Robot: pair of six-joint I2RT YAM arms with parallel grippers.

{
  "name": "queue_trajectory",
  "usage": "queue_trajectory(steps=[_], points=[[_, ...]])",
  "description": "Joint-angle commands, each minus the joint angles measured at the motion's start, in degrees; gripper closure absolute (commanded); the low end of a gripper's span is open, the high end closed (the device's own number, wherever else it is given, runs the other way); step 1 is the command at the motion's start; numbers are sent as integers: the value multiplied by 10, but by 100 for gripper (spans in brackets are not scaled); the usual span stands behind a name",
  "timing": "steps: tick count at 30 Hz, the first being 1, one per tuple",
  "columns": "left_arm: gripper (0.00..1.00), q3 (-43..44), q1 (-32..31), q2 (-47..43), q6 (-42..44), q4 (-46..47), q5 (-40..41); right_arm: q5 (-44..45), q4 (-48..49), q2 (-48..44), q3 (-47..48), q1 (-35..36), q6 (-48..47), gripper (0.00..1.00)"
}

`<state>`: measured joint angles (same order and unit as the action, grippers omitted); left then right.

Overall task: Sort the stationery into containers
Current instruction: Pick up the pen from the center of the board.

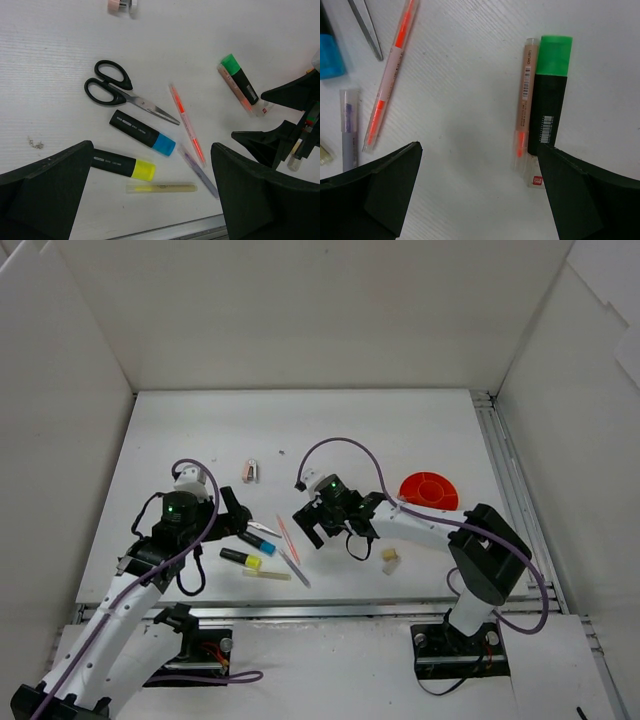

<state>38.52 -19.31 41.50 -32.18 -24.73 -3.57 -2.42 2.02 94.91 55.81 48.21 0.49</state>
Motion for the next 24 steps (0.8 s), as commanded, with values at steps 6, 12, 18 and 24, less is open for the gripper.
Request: queue_trajectory(steps=[6,12,18,24], points=[[1,8,5,18,13,35,-6,0,-10,47,61,1,12,7],[1,7,10,24,22,32,-1,21,-15,87,78,1,14,13],[1,2,10,18,28,34,-6,49,-17,84,75,0,17,13],[1,1,10,19,32,37,-8,34,-17,88,62,1,25,42]])
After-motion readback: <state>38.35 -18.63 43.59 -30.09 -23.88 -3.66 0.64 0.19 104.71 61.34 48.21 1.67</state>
